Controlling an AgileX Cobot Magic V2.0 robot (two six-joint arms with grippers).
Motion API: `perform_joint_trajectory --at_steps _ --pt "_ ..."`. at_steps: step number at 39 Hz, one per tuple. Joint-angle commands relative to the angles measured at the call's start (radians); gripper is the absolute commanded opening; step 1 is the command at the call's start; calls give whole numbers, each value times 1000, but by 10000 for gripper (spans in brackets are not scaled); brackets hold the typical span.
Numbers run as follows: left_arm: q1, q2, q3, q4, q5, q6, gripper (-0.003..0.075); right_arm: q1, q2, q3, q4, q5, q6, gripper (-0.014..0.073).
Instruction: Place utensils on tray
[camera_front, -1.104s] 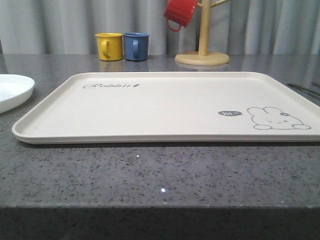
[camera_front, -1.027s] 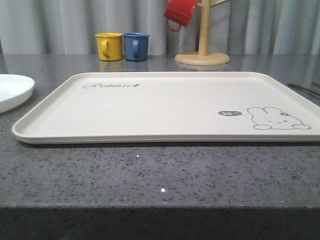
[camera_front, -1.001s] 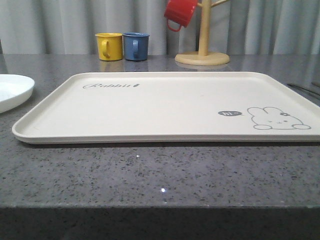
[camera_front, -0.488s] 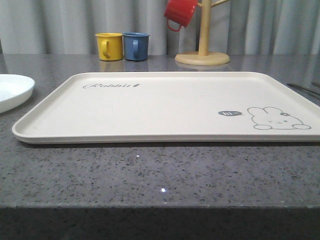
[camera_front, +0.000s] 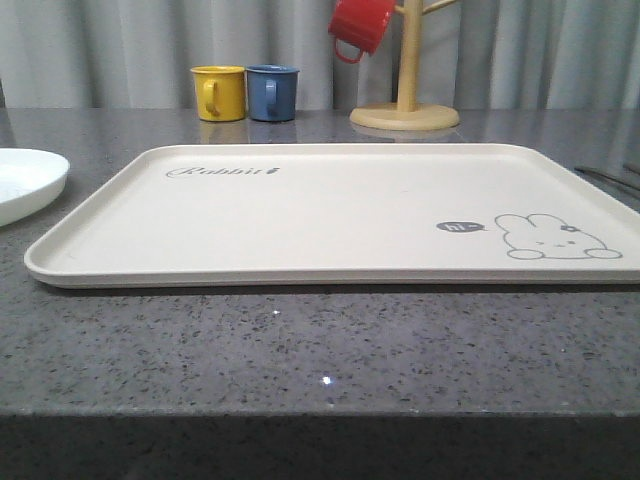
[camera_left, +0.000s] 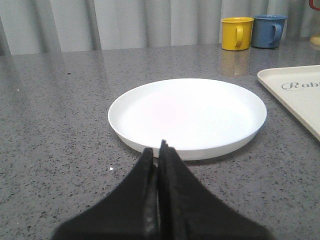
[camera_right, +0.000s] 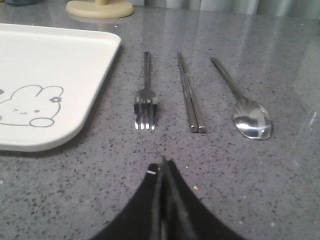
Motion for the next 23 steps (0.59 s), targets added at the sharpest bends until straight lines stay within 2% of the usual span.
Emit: perform_joint_trajectory --at_steps 1,4,10,17,20,23 --pt "0 -20 2 -7 -90 -8 -18 -4 -17 -3 35 -123 -7 -69" --pt "0 -20 2 2 -160 -8 -18 -4 -17 -3 40 -158 -7 -69" --pt "0 -20 -33 -20 -440 -8 -18 -4 -17 -74 40 -191 -7 -69" --pt "0 78 -257 67 -257 -8 -18 -4 33 -335 40 2 -7 -63" --pt "0 191 -366 72 -152 -8 -18 -4 127 -471 40 93 -7 -60" --pt "0 307 -446 72 -71 -8 -18 -4 239 -569 41 123 -7 -60"
